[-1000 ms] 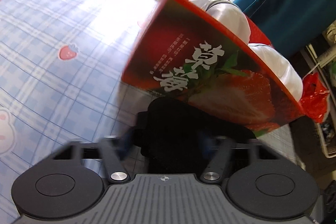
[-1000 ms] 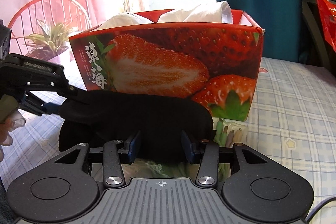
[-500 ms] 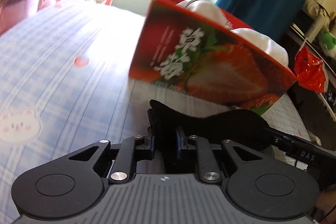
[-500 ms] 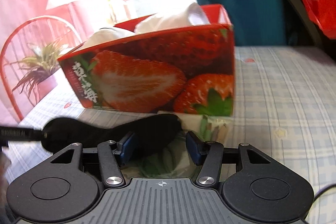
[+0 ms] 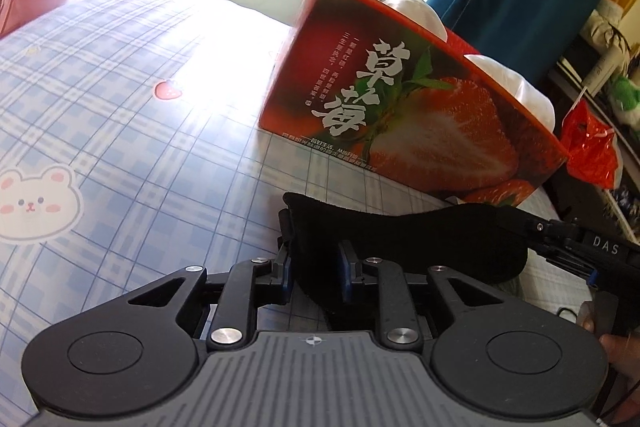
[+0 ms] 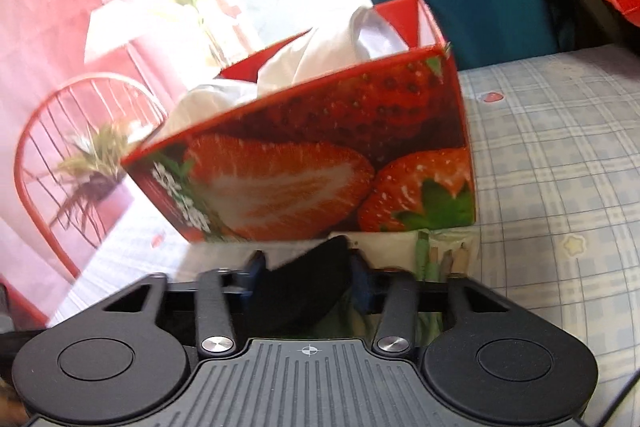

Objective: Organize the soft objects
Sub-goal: 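Lower both grippers onto the black eye mask and close on it, then lift the black eye mask with both grippers into the red box, open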

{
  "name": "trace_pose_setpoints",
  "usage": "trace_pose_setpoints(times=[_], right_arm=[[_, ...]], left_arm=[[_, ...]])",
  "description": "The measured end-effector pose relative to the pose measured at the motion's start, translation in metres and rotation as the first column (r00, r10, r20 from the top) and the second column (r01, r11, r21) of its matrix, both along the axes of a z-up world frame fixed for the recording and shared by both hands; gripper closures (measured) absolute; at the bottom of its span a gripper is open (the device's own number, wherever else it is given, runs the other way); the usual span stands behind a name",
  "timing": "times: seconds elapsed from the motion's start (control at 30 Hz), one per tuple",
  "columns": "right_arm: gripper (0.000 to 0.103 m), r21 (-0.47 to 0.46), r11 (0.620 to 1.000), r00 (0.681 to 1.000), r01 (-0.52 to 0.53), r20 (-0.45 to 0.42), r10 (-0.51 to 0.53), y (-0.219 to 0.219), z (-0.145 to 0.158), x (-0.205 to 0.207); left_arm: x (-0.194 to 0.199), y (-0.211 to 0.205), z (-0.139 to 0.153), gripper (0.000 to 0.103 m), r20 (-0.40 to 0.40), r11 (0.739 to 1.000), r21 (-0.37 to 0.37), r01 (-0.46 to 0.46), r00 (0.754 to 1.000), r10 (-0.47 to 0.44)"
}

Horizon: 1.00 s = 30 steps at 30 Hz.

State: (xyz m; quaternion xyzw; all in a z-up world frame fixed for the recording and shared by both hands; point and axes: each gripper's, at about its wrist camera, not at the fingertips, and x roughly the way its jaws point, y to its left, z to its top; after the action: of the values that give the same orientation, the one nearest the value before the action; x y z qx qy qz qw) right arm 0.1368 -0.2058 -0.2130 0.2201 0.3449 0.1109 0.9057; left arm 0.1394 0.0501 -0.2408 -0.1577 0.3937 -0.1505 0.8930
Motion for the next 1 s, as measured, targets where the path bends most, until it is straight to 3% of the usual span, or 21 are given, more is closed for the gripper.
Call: trace_pose_setpoints(times=[0.03,0.1,0.3,0.5,0.67,0.77,1.0], right_arm=[[0.095,-0.025,1.0,1.0,0.002,0.013,-0.002,0.001,0.002,-0.003],[0.094,-0.076,0.997,0.999,-0.004,0.045,0.008,0.004,0.008,-0.011],[0.095,-0.088,0.996,0.994,-0.02,0.105,0.029,0.009,0.016,-0.043],[0.095,-0.084,0.996,0.989,-0.041,0.141,0.052,0.007,0.027,-0.063],[0.095,-0.133,0.989,0.991,-0.068,0.109,0.083,0.015,0.02,-0.07],[0.095,-0.117,0.99,0.994,-0.074,0.071,0.082,0.016,0.012,-0.073],[0.095,-0.115,0.991,0.996,-0.062,0.061,0.07,0.015,0.005,-0.074]], left_arm=[[0.001,-0.001,0.0,0.078,-0.001,1.0,-0.002,-0.002,1.0,0.002],[0.0,-0.001,0.0,0.079,0.003,1.0,0.002,-0.004,1.0,0.004],[-0.018,-0.006,0.017,0.083,0.103,0.999,0.045,-0.022,0.995,0.018],[-0.039,-0.01,0.04,0.084,0.213,0.999,0.041,0.009,0.977,-0.017],[-0.038,-0.018,0.03,0.084,0.124,0.998,0.062,0.026,0.992,-0.033],[-0.035,-0.016,0.019,0.084,0.058,0.998,0.06,0.032,0.998,-0.036],[-0.033,-0.012,0.011,0.084,0.044,0.998,0.049,0.031,0.999,-0.033]])
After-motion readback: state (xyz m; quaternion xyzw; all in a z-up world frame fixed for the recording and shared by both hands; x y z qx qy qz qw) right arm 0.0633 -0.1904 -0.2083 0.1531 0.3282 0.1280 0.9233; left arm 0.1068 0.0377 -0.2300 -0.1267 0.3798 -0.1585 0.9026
